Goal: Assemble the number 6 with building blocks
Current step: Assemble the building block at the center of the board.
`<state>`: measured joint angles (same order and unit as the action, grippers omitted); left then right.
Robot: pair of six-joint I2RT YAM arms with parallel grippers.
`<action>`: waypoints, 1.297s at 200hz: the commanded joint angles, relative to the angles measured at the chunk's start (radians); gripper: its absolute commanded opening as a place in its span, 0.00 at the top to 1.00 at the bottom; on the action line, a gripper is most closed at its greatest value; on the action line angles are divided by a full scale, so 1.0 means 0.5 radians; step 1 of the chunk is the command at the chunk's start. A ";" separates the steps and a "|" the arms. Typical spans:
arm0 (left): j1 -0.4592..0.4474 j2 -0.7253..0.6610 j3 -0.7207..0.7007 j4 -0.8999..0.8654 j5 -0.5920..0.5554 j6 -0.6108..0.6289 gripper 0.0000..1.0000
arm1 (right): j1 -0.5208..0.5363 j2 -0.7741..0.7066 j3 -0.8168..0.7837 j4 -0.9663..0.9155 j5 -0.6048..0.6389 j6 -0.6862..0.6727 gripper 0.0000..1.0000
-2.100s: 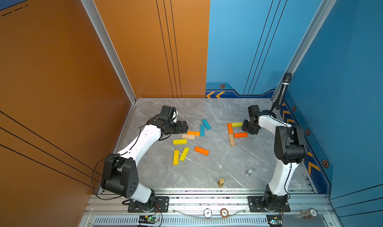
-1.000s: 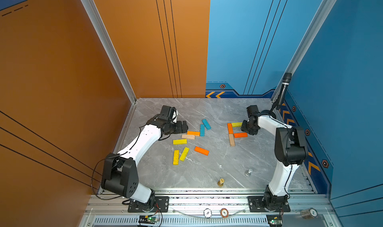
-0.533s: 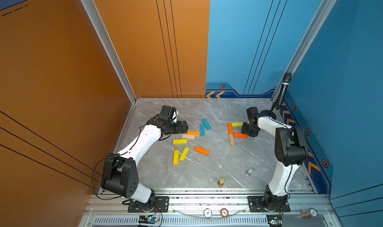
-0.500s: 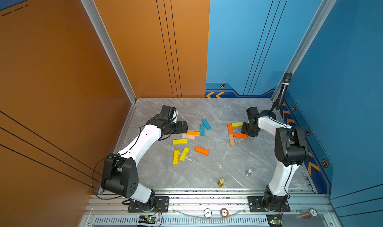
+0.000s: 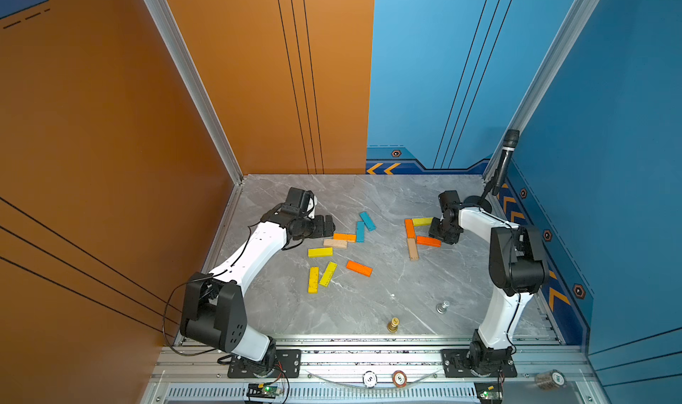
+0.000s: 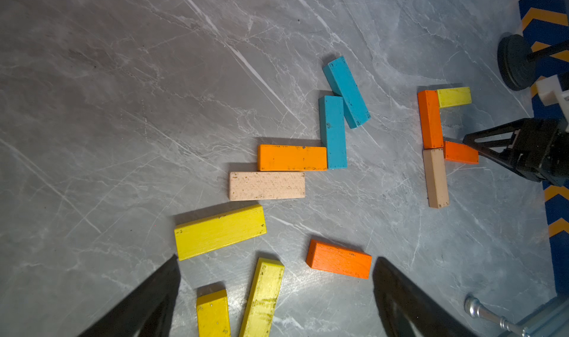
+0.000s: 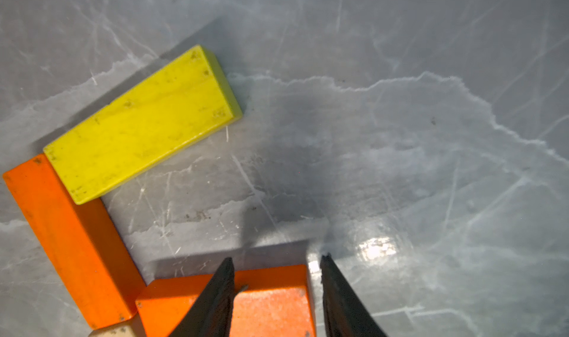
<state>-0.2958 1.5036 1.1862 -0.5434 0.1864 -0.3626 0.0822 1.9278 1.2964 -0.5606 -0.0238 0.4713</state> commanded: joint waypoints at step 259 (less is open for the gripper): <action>-0.028 0.033 0.066 -0.067 -0.025 0.033 0.02 | 0.004 -0.209 -0.321 -0.036 0.173 -0.046 0.49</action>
<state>-0.3088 1.5078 1.1862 -0.5503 0.1833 -0.3622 0.0940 1.7939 1.0958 -0.5667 0.0322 0.4679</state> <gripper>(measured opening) 0.976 0.513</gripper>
